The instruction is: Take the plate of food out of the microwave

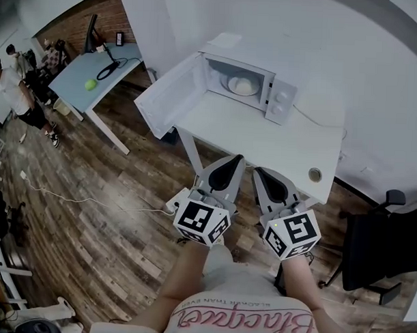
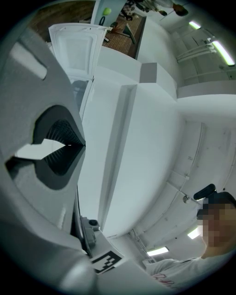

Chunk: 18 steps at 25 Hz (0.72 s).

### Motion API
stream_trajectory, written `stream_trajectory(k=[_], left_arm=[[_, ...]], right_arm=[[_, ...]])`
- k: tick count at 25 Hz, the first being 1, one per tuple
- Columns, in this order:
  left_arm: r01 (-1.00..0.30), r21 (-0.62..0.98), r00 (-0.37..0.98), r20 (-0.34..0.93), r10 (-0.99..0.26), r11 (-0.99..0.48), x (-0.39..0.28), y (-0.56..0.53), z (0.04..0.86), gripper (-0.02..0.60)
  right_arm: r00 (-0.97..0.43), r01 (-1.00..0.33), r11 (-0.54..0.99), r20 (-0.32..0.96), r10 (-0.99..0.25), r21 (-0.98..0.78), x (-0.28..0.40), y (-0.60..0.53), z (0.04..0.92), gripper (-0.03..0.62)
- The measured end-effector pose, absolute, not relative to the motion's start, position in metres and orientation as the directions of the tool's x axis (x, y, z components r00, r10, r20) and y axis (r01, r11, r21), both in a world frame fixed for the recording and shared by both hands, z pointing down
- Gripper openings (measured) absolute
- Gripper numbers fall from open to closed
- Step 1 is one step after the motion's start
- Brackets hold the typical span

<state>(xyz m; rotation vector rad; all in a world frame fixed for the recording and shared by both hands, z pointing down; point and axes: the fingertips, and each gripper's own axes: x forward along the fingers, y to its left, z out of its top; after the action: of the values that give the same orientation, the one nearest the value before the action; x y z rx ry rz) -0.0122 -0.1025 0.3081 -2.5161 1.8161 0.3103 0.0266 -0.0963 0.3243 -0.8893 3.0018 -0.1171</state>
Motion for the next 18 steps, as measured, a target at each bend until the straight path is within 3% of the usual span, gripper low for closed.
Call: stream_trajectory(k=[18], left_arm=[[-0.937, 0.089, 0.319, -0.167, -0.933, -0.337, -0.100, -0.146, 0.308, 0.006]], right_arm=[[-0.824, -0.565, 0.818, 0.012, -0.567, -0.107, -0.062, -0.142, 0.326, 0.012]])
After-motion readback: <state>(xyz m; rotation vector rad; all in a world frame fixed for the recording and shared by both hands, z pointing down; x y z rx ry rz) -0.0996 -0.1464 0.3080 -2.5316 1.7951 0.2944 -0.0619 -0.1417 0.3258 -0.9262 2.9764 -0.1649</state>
